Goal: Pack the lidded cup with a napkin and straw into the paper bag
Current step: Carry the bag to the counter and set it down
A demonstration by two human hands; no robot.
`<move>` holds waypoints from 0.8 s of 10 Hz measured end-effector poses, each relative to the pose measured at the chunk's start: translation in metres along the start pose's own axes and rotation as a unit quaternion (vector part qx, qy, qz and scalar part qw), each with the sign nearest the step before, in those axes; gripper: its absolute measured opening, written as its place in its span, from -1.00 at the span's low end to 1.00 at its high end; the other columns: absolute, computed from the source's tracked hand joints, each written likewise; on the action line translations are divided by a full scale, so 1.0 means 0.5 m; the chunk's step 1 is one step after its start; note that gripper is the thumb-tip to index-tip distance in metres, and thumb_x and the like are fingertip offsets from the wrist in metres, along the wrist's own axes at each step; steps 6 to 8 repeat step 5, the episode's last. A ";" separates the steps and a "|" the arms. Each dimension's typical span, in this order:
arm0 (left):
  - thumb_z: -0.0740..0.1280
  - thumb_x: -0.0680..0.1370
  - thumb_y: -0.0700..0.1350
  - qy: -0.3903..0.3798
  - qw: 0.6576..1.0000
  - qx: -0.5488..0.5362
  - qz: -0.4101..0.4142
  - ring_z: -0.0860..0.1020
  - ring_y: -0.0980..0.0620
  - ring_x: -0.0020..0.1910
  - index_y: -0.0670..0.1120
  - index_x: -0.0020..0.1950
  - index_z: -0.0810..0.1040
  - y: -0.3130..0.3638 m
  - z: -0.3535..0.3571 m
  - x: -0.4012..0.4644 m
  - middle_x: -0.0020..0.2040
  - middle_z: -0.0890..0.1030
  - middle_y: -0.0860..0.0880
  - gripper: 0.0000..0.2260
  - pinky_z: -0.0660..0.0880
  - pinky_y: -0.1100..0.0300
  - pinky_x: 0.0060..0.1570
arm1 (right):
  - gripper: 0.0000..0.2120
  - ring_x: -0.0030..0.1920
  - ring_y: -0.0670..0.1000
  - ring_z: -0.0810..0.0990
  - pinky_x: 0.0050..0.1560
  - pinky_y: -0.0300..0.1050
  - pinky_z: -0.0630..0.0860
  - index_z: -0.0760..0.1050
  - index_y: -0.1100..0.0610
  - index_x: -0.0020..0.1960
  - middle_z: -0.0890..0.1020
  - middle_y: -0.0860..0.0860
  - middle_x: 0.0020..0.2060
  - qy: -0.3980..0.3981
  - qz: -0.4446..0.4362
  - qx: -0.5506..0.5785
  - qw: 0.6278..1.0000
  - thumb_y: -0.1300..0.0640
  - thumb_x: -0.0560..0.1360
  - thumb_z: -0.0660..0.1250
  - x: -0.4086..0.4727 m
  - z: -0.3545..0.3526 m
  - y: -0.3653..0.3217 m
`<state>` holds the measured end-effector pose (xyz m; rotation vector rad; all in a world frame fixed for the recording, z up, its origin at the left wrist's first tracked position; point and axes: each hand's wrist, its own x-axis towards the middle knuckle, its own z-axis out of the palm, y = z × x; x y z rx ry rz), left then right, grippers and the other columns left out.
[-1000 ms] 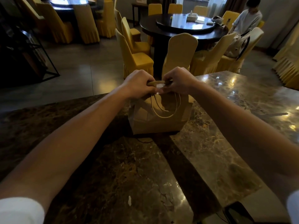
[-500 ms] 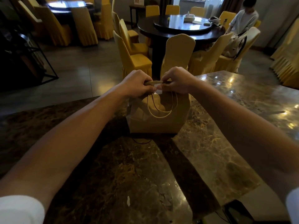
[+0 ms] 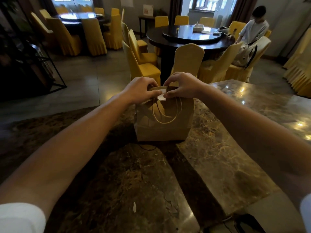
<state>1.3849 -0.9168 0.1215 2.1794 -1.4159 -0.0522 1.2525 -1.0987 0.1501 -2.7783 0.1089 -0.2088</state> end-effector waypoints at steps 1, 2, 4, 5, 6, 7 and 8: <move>0.30 0.62 0.19 0.014 1.000 -0.013 -0.020 0.60 0.16 -0.05 0.00 0.21 0.60 0.009 -0.015 0.002 0.00 0.63 0.06 -0.67 0.47 0.29 -0.12 | -0.55 0.15 -0.05 0.50 0.00 -0.22 0.41 0.60 0.03 0.28 0.55 -0.05 0.15 0.026 0.015 0.021 0.999 -0.17 0.48 0.47 -0.008 -0.010 -0.005; 0.22 0.65 0.20 0.010 0.999 -0.024 -0.039 0.60 0.13 -0.02 -0.01 0.28 0.55 0.020 -0.024 0.003 0.03 0.62 0.04 -0.64 0.51 0.22 -0.09 | -0.56 0.12 -0.09 0.51 -0.09 -0.34 0.39 0.60 0.05 0.29 0.54 -0.10 0.11 0.045 0.025 0.038 0.998 -0.16 0.51 0.45 -0.018 -0.021 -0.010; 0.25 0.64 0.19 0.015 0.998 0.003 -0.068 0.60 0.08 0.00 -0.04 0.43 0.42 0.034 -0.020 0.012 0.11 0.59 0.03 -0.55 0.49 0.26 -0.15 | -0.60 0.12 -0.03 0.63 0.04 -0.18 0.58 0.59 0.08 0.27 0.65 -0.01 0.14 0.043 0.057 0.059 0.996 -0.10 0.52 0.46 -0.046 -0.038 -0.012; 0.28 0.63 0.18 0.005 0.996 0.005 -0.085 0.60 0.04 0.05 -0.04 0.48 0.37 0.036 -0.015 0.017 0.19 0.60 -0.01 -0.51 0.56 0.17 -0.05 | -0.61 0.16 -0.03 0.59 -0.05 -0.28 0.48 0.58 0.08 0.30 0.62 0.01 0.20 0.069 0.051 0.040 0.996 -0.06 0.53 0.45 -0.052 -0.044 -0.017; 0.28 0.63 0.18 0.005 0.996 0.005 -0.085 0.60 0.04 0.05 -0.04 0.48 0.37 0.036 -0.015 0.017 0.19 0.60 -0.01 -0.51 0.56 0.17 -0.05 | -0.61 0.16 -0.03 0.59 -0.05 -0.28 0.48 0.58 0.08 0.30 0.62 0.01 0.20 0.069 0.051 0.040 0.996 -0.06 0.53 0.45 -0.052 -0.044 -0.017; 0.28 0.63 0.18 0.005 0.996 0.005 -0.085 0.60 0.04 0.05 -0.04 0.48 0.37 0.036 -0.015 0.017 0.19 0.60 -0.01 -0.51 0.56 0.17 -0.05 | -0.61 0.16 -0.03 0.59 -0.05 -0.28 0.48 0.58 0.08 0.30 0.62 0.01 0.20 0.069 0.051 0.040 0.996 -0.06 0.53 0.45 -0.052 -0.044 -0.017; 0.28 0.63 0.18 0.005 0.996 0.005 -0.085 0.60 0.04 0.05 -0.04 0.48 0.37 0.036 -0.015 0.017 0.19 0.60 -0.01 -0.51 0.56 0.17 -0.05 | -0.61 0.16 -0.03 0.59 -0.05 -0.28 0.48 0.58 0.08 0.30 0.62 0.01 0.20 0.069 0.051 0.040 0.996 -0.06 0.53 0.45 -0.052 -0.044 -0.017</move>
